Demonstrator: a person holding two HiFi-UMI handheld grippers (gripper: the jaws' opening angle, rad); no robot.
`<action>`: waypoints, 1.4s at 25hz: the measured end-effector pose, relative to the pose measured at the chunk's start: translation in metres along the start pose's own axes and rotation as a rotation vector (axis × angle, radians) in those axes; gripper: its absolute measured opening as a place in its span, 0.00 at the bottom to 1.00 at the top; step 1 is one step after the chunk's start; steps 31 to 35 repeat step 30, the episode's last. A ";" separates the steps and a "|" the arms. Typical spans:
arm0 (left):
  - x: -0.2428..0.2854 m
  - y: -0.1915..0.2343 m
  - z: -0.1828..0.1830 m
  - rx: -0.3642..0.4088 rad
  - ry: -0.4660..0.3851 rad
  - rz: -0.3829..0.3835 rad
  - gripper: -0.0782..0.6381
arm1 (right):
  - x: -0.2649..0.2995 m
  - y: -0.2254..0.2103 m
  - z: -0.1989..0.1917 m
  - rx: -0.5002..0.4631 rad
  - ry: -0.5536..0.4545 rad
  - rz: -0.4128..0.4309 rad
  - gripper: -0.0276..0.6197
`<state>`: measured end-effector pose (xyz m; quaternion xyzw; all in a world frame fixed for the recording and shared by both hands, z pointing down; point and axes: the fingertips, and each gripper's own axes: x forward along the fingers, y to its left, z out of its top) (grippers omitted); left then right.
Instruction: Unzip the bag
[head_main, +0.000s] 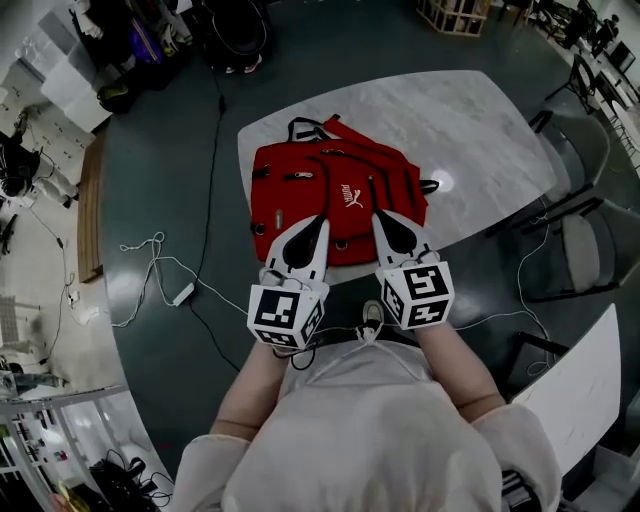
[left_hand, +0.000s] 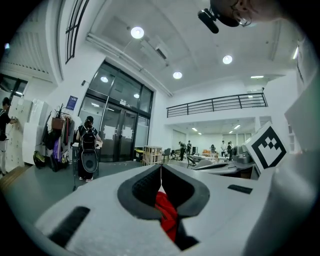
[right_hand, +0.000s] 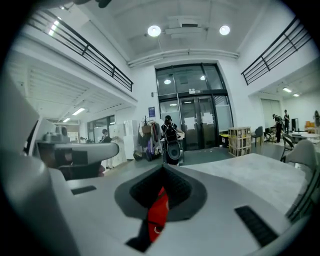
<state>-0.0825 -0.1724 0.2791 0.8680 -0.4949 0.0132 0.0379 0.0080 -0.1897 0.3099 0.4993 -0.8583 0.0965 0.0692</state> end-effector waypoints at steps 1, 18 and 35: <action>0.000 0.000 0.002 0.002 -0.005 0.003 0.14 | 0.000 0.000 0.001 -0.007 -0.004 -0.001 0.08; 0.003 -0.003 -0.006 0.001 0.026 0.056 0.14 | -0.006 -0.001 -0.001 -0.023 -0.008 0.025 0.08; 0.020 0.005 -0.011 0.008 0.035 0.094 0.14 | 0.007 -0.013 0.002 -0.024 -0.014 0.043 0.08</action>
